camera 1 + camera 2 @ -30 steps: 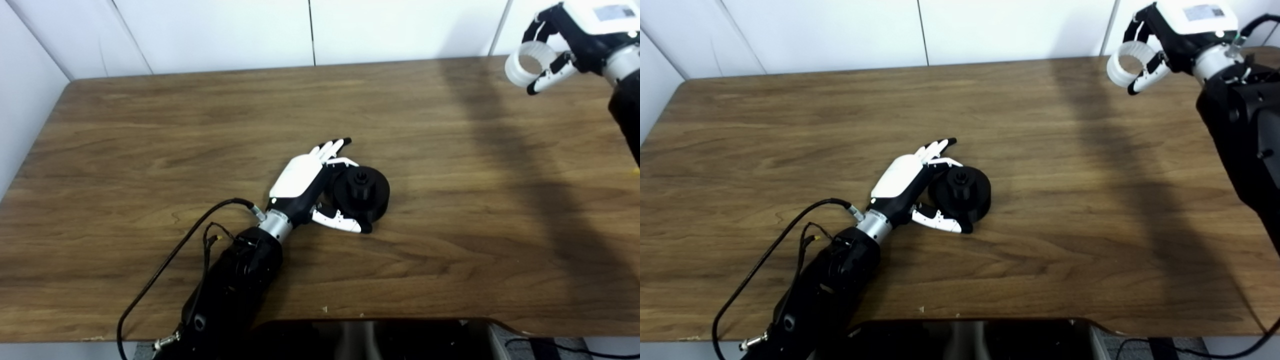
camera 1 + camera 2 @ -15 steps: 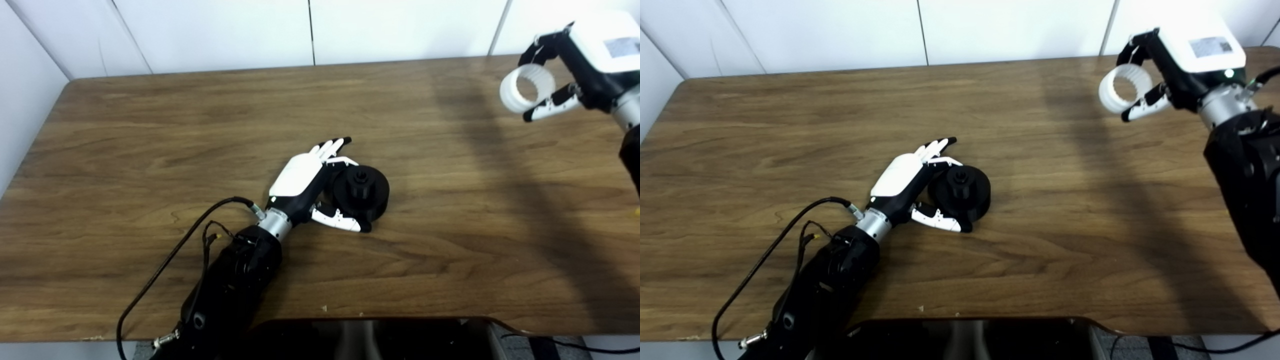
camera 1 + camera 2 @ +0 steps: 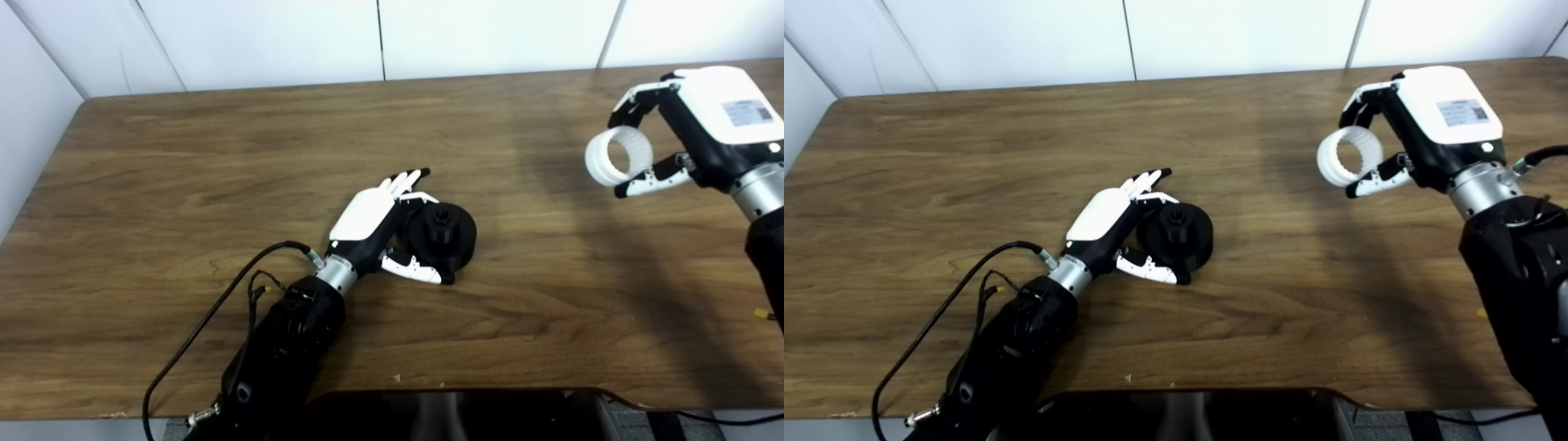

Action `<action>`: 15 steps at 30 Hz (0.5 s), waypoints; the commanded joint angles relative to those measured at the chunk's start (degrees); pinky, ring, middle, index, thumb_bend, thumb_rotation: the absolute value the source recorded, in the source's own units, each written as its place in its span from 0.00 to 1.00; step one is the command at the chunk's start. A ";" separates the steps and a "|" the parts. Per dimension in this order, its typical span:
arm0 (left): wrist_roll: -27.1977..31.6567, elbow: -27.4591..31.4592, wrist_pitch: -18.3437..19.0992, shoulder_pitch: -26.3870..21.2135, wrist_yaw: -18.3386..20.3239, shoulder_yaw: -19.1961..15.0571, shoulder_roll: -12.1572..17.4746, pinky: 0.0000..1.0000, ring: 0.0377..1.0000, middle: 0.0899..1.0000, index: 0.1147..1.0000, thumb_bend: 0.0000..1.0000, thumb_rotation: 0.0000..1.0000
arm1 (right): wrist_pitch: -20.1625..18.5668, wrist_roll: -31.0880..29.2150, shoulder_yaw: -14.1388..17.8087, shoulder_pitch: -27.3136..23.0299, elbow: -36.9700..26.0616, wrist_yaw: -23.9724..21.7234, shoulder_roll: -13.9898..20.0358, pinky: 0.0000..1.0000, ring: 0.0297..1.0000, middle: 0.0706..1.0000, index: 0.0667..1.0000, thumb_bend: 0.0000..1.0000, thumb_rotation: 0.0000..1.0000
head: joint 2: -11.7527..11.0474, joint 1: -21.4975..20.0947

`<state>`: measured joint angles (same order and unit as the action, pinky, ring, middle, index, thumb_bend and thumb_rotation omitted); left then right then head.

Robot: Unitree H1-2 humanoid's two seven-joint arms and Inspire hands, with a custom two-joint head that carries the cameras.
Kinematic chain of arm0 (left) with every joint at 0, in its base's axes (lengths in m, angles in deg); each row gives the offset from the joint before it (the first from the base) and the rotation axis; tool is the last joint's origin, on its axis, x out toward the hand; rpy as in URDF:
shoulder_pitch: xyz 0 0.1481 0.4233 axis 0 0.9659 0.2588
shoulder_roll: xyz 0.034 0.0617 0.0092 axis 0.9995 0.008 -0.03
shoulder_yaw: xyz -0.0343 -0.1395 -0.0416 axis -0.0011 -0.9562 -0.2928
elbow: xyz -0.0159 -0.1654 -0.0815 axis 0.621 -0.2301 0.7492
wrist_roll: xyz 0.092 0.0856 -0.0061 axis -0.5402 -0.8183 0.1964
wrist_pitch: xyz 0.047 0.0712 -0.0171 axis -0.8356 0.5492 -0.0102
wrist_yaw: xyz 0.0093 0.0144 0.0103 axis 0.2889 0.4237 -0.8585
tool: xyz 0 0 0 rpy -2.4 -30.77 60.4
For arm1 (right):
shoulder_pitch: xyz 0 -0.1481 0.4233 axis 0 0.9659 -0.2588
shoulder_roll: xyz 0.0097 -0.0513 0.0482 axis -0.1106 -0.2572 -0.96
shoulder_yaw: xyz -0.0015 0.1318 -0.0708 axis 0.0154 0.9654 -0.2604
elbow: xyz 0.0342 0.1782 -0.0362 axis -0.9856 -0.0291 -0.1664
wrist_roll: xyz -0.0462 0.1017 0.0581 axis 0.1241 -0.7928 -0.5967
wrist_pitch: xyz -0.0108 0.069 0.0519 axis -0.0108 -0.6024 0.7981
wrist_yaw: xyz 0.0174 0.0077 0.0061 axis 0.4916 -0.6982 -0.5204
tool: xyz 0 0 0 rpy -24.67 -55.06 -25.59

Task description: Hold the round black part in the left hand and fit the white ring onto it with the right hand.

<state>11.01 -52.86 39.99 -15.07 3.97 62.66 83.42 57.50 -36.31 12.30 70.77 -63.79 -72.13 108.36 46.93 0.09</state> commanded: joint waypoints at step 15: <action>-2.64 -1.34 2.02 -1.14 1.59 0.42 0.42 1.00 1.00 1.00 0.61 0.99 0.37 | 3.63 0.44 -0.42 -1.25 -4.27 -0.69 -2.75 0.76 0.60 0.42 0.49 0.52 0.01 | 0.37 0.06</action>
<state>11.01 -52.85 40.11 -15.19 4.22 62.64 83.38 59.83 -36.29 11.64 71.79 -65.86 -73.15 105.87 47.28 0.09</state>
